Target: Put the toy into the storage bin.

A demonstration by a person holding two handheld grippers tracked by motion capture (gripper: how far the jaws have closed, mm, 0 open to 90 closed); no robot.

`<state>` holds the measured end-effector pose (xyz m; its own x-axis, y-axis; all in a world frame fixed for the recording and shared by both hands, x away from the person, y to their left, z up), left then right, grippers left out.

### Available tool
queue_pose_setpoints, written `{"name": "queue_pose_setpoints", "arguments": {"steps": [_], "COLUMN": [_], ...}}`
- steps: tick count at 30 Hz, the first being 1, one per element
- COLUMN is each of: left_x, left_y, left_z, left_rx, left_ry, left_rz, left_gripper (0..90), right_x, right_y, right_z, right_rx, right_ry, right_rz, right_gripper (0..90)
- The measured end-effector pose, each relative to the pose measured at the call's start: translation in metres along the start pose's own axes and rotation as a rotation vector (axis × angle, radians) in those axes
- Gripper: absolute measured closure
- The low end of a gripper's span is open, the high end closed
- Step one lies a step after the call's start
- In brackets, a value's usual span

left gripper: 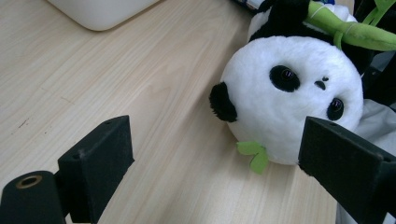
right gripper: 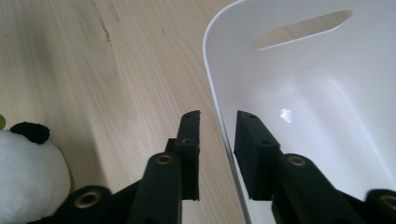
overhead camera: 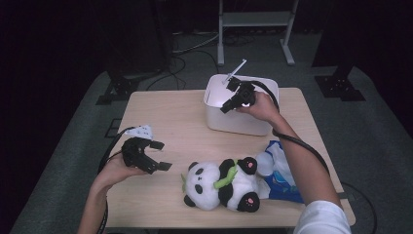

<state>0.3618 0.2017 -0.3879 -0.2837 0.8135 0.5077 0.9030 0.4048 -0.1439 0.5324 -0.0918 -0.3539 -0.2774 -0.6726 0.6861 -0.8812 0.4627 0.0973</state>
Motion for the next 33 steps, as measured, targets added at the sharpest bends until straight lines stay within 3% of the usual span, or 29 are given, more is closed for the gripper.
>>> {"name": "queue_pose_setpoints", "arguments": {"steps": [7, 13, 25, 33], "left_x": [0.001, 0.000, 0.000, 0.000], "left_y": [0.000, -0.002, 0.000, 0.001], "left_z": [0.001, 0.001, 0.006, 0.010], "left_rx": [0.010, 0.006, 0.018, 0.023], "left_ry": [-0.006, -0.004, 0.012, 0.021], "left_rz": [0.002, 0.011, 0.008, -0.005], "left_gripper": [8.7, 8.7, 8.7, 8.7], "right_x": [-0.009, -0.014, -0.021, -0.021], "right_y": [0.001, 0.013, 0.053, 0.076], "right_z": [-0.001, -0.004, -0.005, -0.006], "right_rx": [0.014, 0.042, 0.100, 0.113], "right_ry": [0.006, 0.013, 0.011, -0.005], "right_rz": [-0.017, -0.046, -0.136, -0.184], "right_gripper": [81.2, 82.4, 83.0, 82.8]}}
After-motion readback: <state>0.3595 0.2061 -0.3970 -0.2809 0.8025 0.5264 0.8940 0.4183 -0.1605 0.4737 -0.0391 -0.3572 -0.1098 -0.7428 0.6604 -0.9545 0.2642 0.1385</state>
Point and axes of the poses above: each handheld gripper's, and its own axes: x roughly backward along the jaws, z roughly out of its underside, y roughly to its left, the point moved 4 cm from there along -x, roughly forward along the jaws, and after that the axes turned 12 degrees about -y, right-handed, at the moved point
